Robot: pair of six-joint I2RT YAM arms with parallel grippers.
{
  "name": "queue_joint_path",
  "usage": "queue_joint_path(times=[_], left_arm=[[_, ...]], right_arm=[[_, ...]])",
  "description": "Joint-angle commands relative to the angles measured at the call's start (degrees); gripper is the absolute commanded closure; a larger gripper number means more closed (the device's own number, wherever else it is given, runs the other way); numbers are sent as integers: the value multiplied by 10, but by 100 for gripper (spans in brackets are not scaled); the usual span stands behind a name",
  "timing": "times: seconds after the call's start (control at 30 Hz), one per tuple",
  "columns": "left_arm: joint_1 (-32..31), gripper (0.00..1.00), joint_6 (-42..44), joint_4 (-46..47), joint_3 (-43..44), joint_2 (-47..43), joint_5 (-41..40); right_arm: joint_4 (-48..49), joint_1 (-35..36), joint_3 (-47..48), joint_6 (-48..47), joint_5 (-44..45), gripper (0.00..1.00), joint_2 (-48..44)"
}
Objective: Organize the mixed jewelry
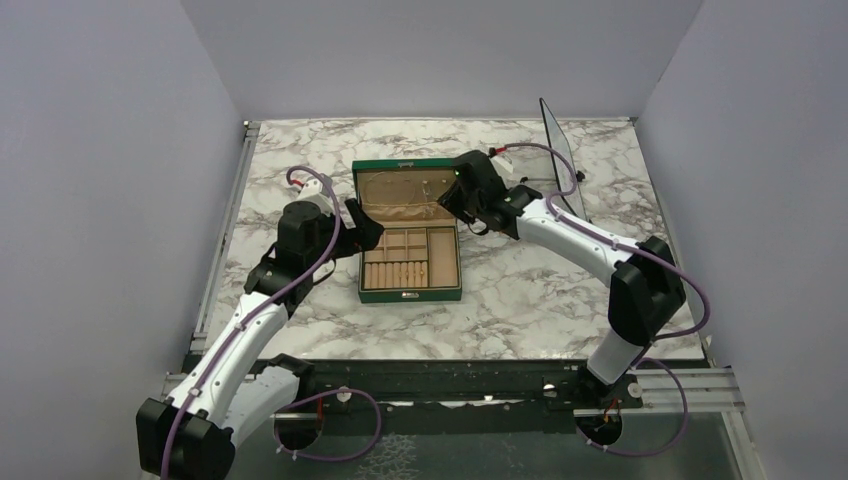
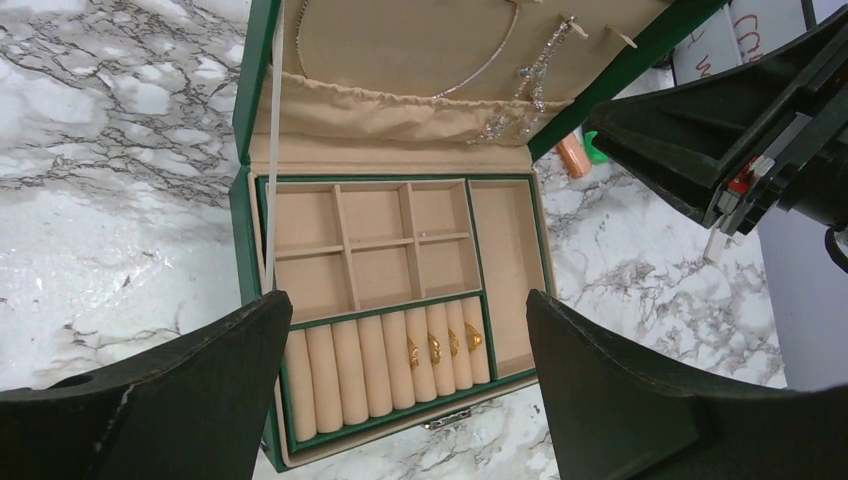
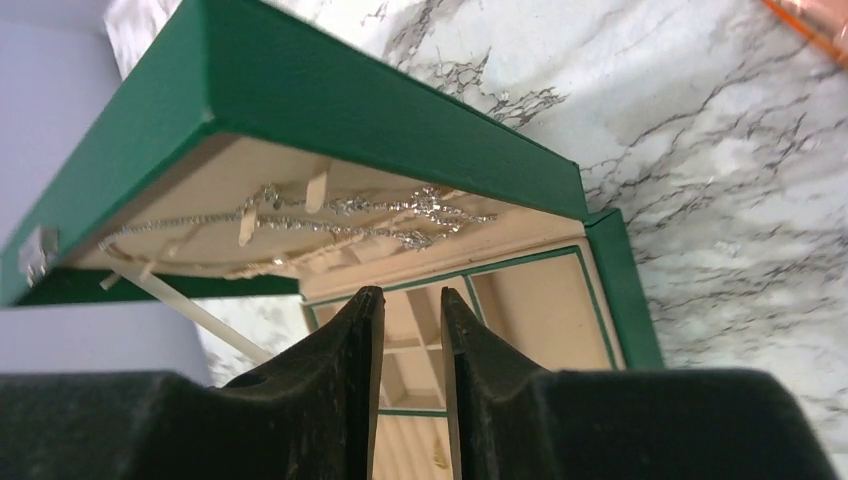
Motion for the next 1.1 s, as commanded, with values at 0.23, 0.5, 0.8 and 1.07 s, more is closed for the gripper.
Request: queue_joint_path(times=[0.23, 0.5, 0.8, 1.07], left_arm=[[3, 12, 21, 6, 24, -11, 27], [3, 12, 29, 6, 40, 2, 46], [1, 12, 38, 6, 49, 13, 60], [1, 12, 37, 6, 45, 13, 60]], right_arm=[[-60, 1, 18, 285, 86, 69, 45], [-82, 1, 55, 345, 119, 68, 92], [-54, 1, 20, 400, 137, 68, 66], [-34, 1, 6, 417, 148, 64, 50]])
